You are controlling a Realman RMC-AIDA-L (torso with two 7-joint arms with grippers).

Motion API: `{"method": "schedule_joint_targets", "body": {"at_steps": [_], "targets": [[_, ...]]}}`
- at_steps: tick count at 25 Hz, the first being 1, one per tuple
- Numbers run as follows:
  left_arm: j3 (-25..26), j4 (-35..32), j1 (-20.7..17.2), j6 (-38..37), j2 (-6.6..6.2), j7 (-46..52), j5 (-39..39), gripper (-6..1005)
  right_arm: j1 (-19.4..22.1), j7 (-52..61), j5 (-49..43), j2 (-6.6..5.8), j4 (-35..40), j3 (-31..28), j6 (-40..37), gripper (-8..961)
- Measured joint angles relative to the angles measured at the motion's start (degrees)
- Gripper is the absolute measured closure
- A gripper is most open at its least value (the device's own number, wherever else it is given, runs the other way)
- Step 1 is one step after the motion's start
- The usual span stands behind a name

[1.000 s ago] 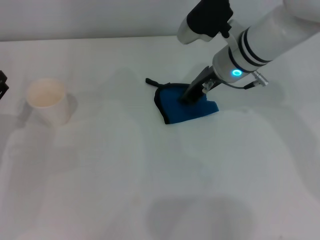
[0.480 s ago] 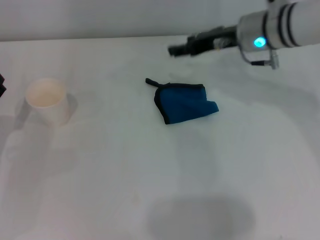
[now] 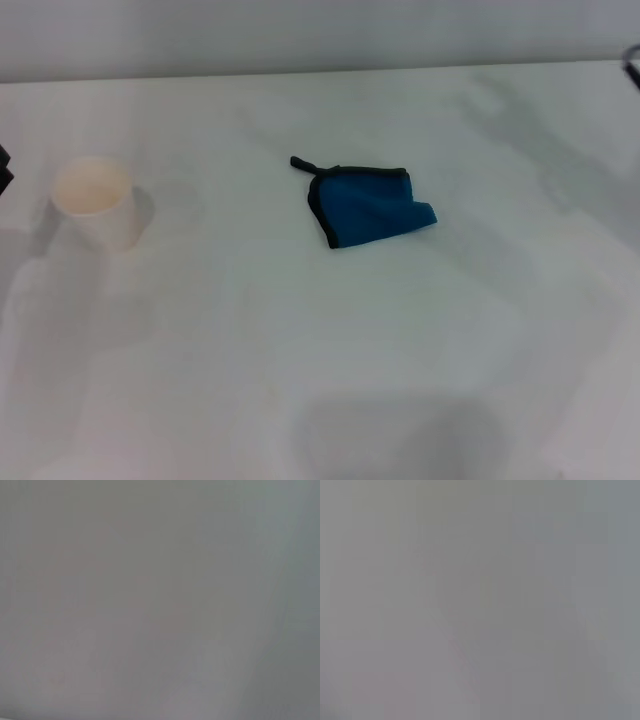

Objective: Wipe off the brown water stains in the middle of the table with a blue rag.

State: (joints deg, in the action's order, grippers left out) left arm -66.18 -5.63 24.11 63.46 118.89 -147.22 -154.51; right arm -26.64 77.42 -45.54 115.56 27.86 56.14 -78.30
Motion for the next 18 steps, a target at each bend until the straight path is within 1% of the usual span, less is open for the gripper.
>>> {"method": "schedule_joint_targets", "body": {"at_steps": [2,4,6,9,11,14,18], "targets": [[0.0,0.0,0.1,0.0,-0.03,0.0,0.0,111,0.3,-11.2,6.9,0.14,-6.6,-0.1,-1.6,105],[0.0,0.0,0.1,-0.1,-0.04,0.0,0.0,111,0.1,-21.7,10.9,0.17,-12.6,-0.2,-1.3,103],[0.0,0.0,0.1,-0.1,-0.05,0.0,0.0,111,-0.1,-30.1,12.8,0.22,-16.4,-0.2,1.4,103],[0.0,0.0,0.2,-0.2,-0.07,0.0,0.0,111,-0.3,-40.4,13.5,0.55,-18.9,0.0,8.7,103],[0.0,0.0,0.2,-0.2,-0.07,-0.1,0.0,111,-0.8,-43.5,13.6,0.61,-20.4,0.0,12.9,103],[0.1,0.0,0.2,-0.3,-0.07,-0.1,-0.1,111,-1.6,-45.0,14.3,0.63,-22.1,-0.4,17.3,103],[0.2,0.0,0.4,-1.1,-0.06,-0.1,-0.3,112,-1.7,-45.1,15.1,0.63,-22.3,-0.5,18.6,103]]}}
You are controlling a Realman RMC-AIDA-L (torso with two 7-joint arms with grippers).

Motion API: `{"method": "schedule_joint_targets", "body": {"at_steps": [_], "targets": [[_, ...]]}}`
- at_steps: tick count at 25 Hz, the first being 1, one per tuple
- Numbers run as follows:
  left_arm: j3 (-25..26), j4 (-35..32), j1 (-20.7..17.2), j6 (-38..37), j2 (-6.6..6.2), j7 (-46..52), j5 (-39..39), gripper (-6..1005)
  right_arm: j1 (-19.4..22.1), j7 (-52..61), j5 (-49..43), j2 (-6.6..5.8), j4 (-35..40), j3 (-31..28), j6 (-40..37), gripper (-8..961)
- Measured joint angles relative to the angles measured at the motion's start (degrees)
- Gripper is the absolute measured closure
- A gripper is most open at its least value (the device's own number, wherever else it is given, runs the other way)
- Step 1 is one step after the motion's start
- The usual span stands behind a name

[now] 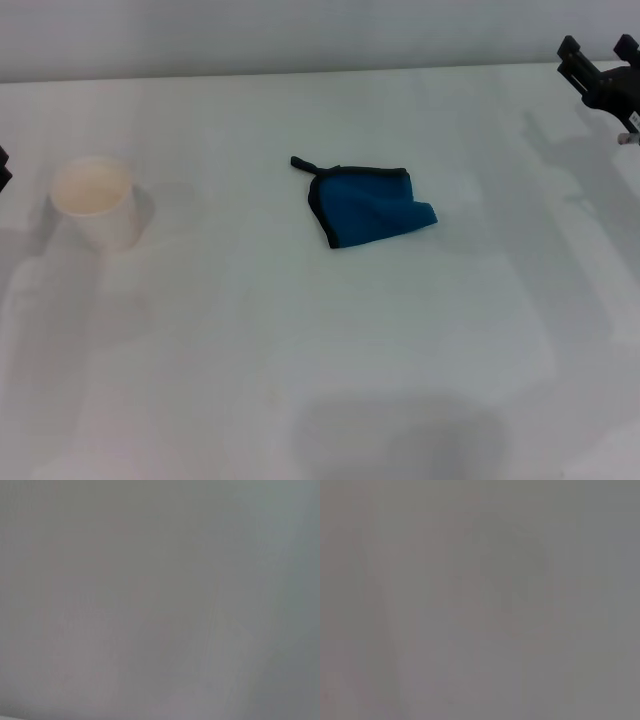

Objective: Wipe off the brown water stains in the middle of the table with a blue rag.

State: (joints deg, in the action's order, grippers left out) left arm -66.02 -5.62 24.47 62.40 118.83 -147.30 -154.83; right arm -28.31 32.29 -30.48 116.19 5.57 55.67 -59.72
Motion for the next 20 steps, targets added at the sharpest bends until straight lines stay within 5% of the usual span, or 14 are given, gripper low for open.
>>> {"method": "schedule_joint_targets", "body": {"at_steps": [20], "targets": [[0.0,0.2,0.2,-1.5,0.56,0.0,-3.6,111,-0.8,-1.2,6.0,-0.29,0.8,0.0,5.3,103]]}}
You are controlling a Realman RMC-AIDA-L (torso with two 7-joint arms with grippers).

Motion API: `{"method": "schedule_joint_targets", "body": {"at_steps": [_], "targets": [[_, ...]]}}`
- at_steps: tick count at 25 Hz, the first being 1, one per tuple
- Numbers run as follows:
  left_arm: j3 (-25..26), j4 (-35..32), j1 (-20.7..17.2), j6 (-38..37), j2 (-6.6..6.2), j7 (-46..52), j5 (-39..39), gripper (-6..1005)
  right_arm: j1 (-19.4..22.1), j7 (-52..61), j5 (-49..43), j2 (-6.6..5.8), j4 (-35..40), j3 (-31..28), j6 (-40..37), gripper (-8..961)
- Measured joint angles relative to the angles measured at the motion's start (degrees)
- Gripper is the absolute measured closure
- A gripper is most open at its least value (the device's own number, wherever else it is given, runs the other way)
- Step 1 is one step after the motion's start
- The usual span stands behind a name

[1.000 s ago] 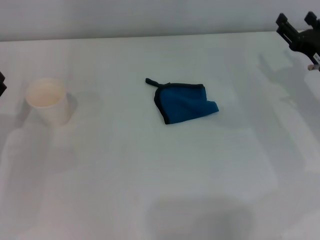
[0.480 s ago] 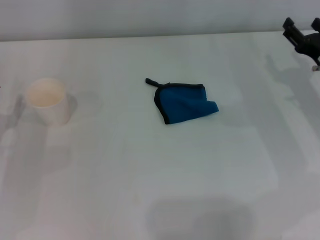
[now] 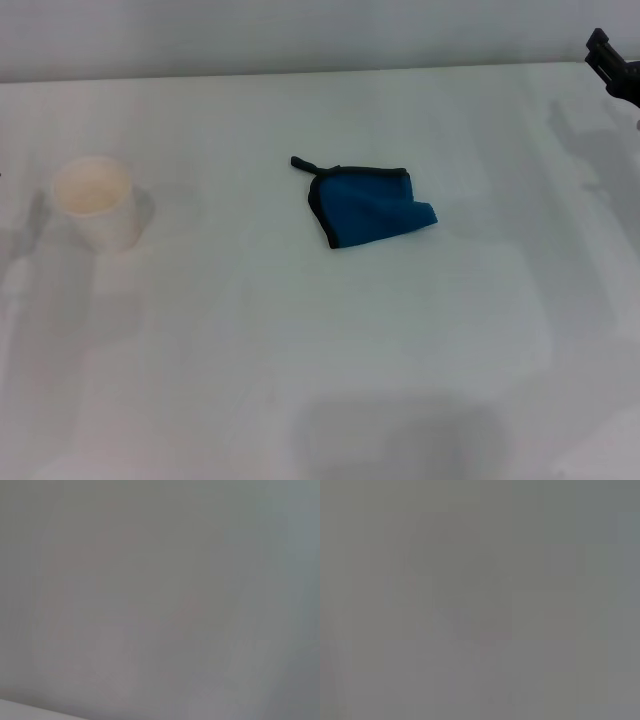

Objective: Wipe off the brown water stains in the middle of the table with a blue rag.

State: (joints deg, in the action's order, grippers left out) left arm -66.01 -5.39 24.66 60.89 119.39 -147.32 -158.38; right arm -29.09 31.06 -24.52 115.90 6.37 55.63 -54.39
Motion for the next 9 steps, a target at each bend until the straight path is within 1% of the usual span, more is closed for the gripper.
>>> {"method": "schedule_joint_targets", "body": {"at_steps": [9], "targets": [[-0.2,0.1,0.0,-0.8,-0.22,0.0,0.1,111,0.2,-1.0,0.1,0.32,-1.5,0.0,-0.1,103]]}}
